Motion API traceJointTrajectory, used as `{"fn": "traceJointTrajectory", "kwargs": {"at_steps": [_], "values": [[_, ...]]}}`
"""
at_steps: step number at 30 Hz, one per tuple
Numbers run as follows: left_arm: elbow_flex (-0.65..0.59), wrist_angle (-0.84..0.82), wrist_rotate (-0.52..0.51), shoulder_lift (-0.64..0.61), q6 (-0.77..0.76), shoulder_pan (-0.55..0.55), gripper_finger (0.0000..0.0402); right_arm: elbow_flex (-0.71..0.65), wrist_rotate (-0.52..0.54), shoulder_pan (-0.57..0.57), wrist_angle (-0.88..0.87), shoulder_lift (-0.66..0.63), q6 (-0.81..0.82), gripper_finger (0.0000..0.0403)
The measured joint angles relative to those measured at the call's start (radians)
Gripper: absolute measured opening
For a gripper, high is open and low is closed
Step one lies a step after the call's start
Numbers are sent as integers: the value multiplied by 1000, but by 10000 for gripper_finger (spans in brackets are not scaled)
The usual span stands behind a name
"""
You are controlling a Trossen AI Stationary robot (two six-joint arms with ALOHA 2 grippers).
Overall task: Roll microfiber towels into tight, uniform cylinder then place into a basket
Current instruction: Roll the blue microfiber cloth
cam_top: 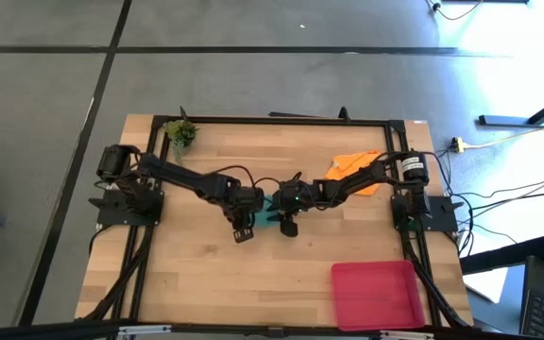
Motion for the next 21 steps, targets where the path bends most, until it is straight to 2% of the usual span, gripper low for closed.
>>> {"fn": "traceJointTrajectory", "kwargs": {"at_steps": [12, 21], "values": [[0, 4, 76, -8, 3, 101, 1, 0, 3, 0, -2, 0, -3, 163], [0, -11, 228, -8, -3, 138, 1, 0, 3, 0, -2, 0, -3, 163]]}}
